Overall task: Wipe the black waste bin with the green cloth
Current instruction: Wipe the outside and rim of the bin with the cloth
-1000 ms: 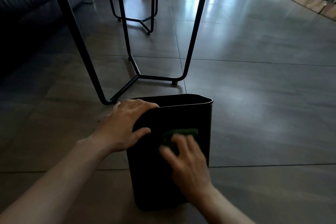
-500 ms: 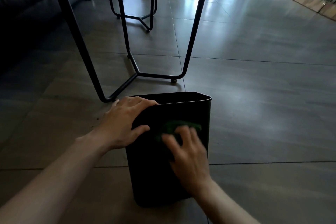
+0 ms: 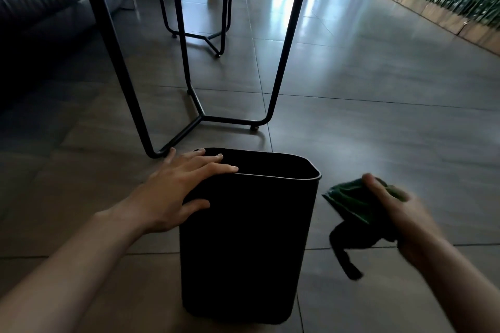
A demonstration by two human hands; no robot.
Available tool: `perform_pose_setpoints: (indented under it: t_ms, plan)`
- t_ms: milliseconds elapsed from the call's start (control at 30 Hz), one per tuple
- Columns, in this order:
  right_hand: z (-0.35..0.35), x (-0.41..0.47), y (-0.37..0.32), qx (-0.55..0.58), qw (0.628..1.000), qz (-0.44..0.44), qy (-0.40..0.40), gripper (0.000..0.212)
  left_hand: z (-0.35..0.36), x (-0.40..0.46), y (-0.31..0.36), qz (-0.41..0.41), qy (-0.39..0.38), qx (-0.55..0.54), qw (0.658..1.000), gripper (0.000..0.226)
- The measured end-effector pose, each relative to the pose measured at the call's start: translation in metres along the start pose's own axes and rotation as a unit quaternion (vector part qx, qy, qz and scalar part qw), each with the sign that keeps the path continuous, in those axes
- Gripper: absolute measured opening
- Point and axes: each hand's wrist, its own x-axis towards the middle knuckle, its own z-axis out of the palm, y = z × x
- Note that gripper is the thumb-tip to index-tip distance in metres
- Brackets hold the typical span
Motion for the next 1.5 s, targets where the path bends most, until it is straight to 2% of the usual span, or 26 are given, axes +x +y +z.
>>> perform_pose_setpoints:
  t_ms: [67, 100, 200, 267, 300, 400, 467, 600, 700, 767, 867, 933, 1000, 1167, 1267, 1333, 1400, 1433, 1500]
  plan:
    - [-0.002, 0.010, -0.012, -0.168, 0.980, -0.103, 0.004, 0.045, -0.004, -0.005, -0.007, -0.008, 0.018, -0.024, 1.000, 0.080]
    - [0.001, 0.014, -0.018, -0.249, 0.954, -0.166, -0.013, 0.042, -0.007, -0.007, -0.012, -0.017, 0.028, -0.038, 0.999, 0.077]
    - [0.018, 0.020, -0.031, -0.403, 0.857, -0.287, -0.142, 0.076, -0.013, -0.016, -0.024, -0.050, 0.042, -0.047, 0.997, 0.070]
    - [0.032, 0.019, -0.040, -0.431, 0.818, -0.323, -0.205, 0.065, -0.015, -0.023, -0.030, -0.071, 0.047, -0.042, 0.995, 0.066]
    - [0.039, 0.021, -0.043, -0.425, 0.810, -0.340, -0.216, 0.055, -0.016, -0.027, -0.034, -0.078, 0.053, -0.037, 0.995, 0.064]
    - [0.055, 0.019, -0.057, -0.410, 0.798, -0.387, -0.212, 0.040, -0.018, -0.034, -0.039, -0.085, 0.065, -0.022, 0.994, 0.058]
    - [0.066, 0.017, -0.064, -0.442, 0.769, -0.402, -0.228, 0.040, -0.020, -0.037, -0.037, -0.082, 0.071, -0.017, 0.994, 0.056]
    - [0.076, 0.007, -0.069, -0.492, 0.729, -0.424, -0.215, 0.023, -0.025, -0.043, -0.034, -0.090, 0.078, -0.003, 0.993, 0.058]
    - [0.070, -0.010, -0.069, -0.500, 0.710, -0.449, -0.211, 0.025, -0.028, -0.046, -0.030, -0.092, 0.085, 0.009, 0.992, 0.051]
    - [0.069, -0.025, -0.070, -0.490, 0.709, -0.465, -0.201, 0.032, -0.033, -0.043, -0.020, -0.086, 0.110, 0.000, 0.990, 0.051]
    - [0.080, -0.048, -0.080, -0.492, 0.700, -0.498, -0.146, 0.046, -0.044, -0.035, 0.011, -0.028, 0.170, -0.083, 0.982, 0.051]
    - [0.094, -0.057, -0.089, -0.498, 0.706, -0.491, -0.114, 0.044, -0.047, -0.031, 0.035, 0.030, 0.188, -0.112, 0.975, 0.052]
    - [0.108, -0.061, -0.096, -0.505, 0.719, -0.469, -0.086, 0.036, -0.043, -0.029, 0.051, 0.064, 0.177, -0.089, 0.978, 0.060]
    - [0.117, -0.064, -0.099, -0.517, 0.736, -0.433, -0.054, 0.032, -0.019, -0.018, 0.050, 0.013, 0.080, 0.035, 0.996, 0.089]
    - [0.110, -0.064, -0.094, -0.500, 0.755, -0.421, -0.048, 0.031, -0.008, -0.009, 0.048, 0.018, 0.093, 0.070, 0.993, 0.092]
    - [0.098, -0.063, -0.088, -0.413, 0.814, -0.401, -0.076, 0.034, -0.005, -0.005, 0.049, 0.022, 0.101, 0.061, 0.993, 0.091]
    - [0.081, -0.066, -0.084, -0.247, 0.892, -0.362, -0.111, 0.043, -0.003, -0.003, 0.047, 0.022, 0.106, 0.052, 0.993, 0.091]
    - [0.075, -0.068, -0.081, -0.162, 0.916, -0.350, -0.108, 0.043, -0.002, -0.002, 0.045, 0.022, 0.108, 0.052, 0.993, 0.092]
    - [0.073, -0.071, -0.072, -0.069, 0.915, -0.397, -0.039, 0.039, -0.002, 0.000, 0.041, 0.020, 0.108, 0.047, 0.993, 0.092]
